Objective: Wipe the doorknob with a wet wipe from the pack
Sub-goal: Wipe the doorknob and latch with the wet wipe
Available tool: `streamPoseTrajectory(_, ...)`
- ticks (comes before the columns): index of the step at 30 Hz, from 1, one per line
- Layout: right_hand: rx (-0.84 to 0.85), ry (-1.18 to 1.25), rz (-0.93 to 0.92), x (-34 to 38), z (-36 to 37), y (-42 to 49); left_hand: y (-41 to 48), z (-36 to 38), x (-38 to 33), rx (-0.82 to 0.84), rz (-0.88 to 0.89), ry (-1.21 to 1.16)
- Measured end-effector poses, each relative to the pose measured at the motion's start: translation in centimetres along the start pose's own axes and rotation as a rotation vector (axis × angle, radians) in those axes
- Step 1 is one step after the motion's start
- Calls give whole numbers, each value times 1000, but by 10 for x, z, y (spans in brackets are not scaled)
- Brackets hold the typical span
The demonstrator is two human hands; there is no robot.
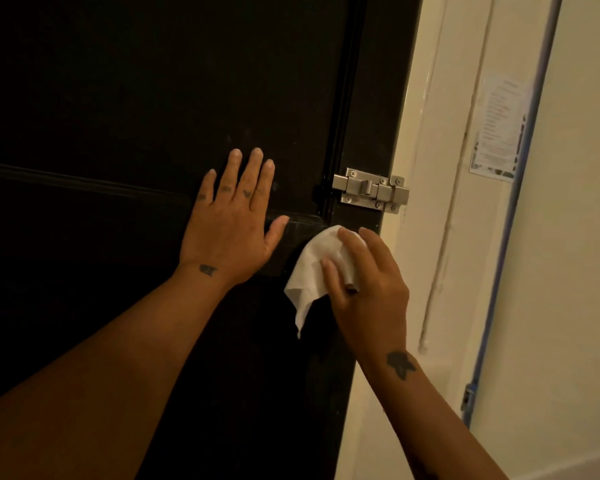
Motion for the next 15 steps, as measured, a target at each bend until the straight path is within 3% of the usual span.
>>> streamPoseTrajectory(3,75,-174,-162,6,6,-8,0,0,-1,-5,8,1)
streamPoseTrajectory(6,116,-78,-239,0,-4,-17,-2,-1,-2,-28,16,20)
streamPoseTrajectory(10,39,249,-4,-11,-14,-2,0,-3,1,-37,12,44)
streamPoseTrajectory(15,44,127,125,-6,2,6,-1,-1,-2,-11,17,18)
Point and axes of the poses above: each hand's wrist, its own y-axis towards the middle knuckle, its own z-axis out of the palm, x = y × z, the point moved 9 cm from there along y, towards the middle knuckle, and after that the axes turned 6 degrees about y, right-handed, at the moved point
